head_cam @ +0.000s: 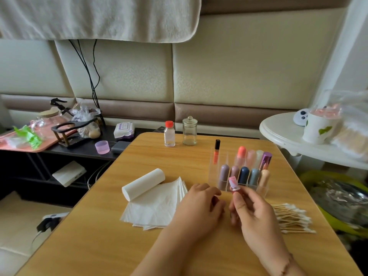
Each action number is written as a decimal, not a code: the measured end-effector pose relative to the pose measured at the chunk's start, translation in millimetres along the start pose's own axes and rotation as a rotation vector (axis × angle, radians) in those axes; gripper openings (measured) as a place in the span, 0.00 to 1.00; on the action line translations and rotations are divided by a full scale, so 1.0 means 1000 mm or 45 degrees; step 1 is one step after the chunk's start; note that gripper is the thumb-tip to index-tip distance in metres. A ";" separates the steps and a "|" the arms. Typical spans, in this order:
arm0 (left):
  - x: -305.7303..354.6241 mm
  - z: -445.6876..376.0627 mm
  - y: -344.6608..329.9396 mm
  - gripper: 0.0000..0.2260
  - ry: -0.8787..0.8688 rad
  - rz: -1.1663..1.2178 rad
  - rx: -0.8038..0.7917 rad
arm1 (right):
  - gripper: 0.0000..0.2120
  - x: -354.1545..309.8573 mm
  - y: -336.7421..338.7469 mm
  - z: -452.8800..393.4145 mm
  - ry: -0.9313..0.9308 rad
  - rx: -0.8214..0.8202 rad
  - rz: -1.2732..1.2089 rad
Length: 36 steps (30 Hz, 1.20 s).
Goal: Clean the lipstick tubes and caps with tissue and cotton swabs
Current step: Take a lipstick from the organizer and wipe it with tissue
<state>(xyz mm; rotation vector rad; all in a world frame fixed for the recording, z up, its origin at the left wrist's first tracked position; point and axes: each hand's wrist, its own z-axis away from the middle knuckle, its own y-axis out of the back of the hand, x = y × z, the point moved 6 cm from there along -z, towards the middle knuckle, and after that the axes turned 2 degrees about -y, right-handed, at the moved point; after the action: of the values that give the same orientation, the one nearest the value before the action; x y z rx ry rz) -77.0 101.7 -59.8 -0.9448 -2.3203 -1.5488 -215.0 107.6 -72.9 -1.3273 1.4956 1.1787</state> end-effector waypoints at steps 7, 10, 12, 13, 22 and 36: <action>-0.006 0.006 0.051 0.10 0.161 -0.202 0.032 | 0.15 0.008 0.003 -0.003 -0.002 0.015 0.014; -0.034 0.022 0.076 0.15 0.351 -0.510 -0.269 | 0.15 0.005 0.000 -0.001 0.003 0.002 -0.005; -0.042 0.031 0.079 0.20 0.425 -0.590 -0.390 | 0.14 0.003 -0.002 0.000 0.029 -0.010 -0.007; -0.044 0.033 0.078 0.20 0.443 -0.567 -0.403 | 0.14 0.001 -0.002 0.000 0.043 -0.017 -0.013; -0.060 0.037 0.083 0.05 0.540 -0.290 -0.454 | 0.12 -0.004 -0.001 0.001 0.065 -0.037 -0.079; -0.085 0.036 0.138 0.08 0.770 0.798 0.317 | 0.18 0.012 -0.001 -0.002 -0.017 -0.040 0.007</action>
<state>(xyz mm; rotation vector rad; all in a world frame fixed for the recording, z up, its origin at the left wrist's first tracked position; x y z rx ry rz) 78.7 133.8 -11.5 -0.8648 -1.5451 -1.0571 -215.6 102.7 -84.1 -1.3344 1.4781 1.2166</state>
